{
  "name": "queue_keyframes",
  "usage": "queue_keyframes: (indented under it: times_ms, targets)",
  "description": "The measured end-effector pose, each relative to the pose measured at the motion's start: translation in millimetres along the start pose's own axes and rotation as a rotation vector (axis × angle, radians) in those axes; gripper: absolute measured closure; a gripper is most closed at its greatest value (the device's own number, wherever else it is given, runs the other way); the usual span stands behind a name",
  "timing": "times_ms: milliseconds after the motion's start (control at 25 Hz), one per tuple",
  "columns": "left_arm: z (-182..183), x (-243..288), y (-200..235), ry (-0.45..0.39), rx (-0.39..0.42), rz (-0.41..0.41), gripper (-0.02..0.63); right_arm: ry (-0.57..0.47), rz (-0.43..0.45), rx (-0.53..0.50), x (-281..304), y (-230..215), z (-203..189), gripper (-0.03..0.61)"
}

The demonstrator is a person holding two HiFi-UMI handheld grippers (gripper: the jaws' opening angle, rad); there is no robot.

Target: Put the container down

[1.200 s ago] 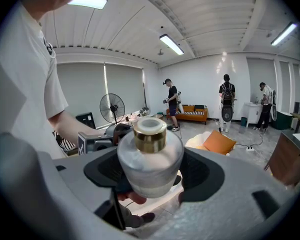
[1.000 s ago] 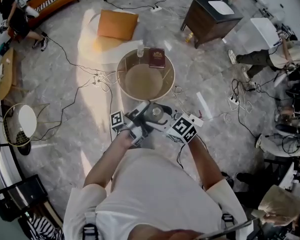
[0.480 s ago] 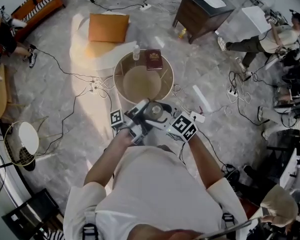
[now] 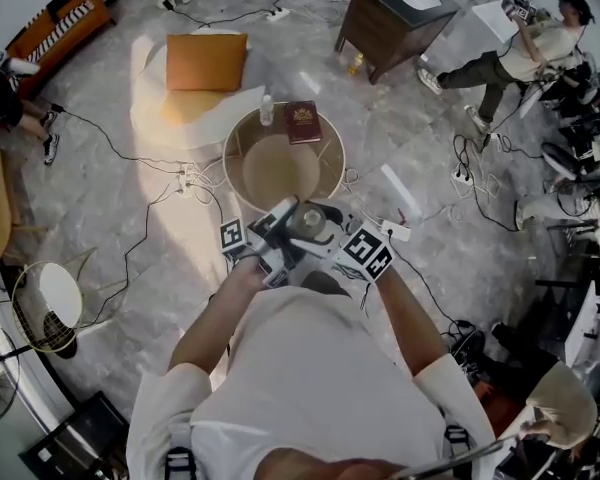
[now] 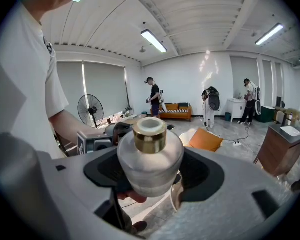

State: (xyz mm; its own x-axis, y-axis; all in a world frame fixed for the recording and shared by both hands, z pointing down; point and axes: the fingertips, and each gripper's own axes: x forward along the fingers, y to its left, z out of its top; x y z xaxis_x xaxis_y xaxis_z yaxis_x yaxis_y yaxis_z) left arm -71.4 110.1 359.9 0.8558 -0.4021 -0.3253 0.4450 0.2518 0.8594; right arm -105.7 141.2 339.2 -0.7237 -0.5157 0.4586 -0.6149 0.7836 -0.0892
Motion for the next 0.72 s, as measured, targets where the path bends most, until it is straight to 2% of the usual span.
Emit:
queue_keyframes:
  times_ms: [400, 720]
  targets:
    - [23, 10, 8, -0.017, -0.006, 0.024, 0.302, 0.005, 0.014, 0.009, 12, -23, -2, 0.245]
    - [53, 45, 9, -0.040, -0.006, 0.022, 0.301, 0.014, 0.036, 0.008, 18, -68, 0, 0.245]
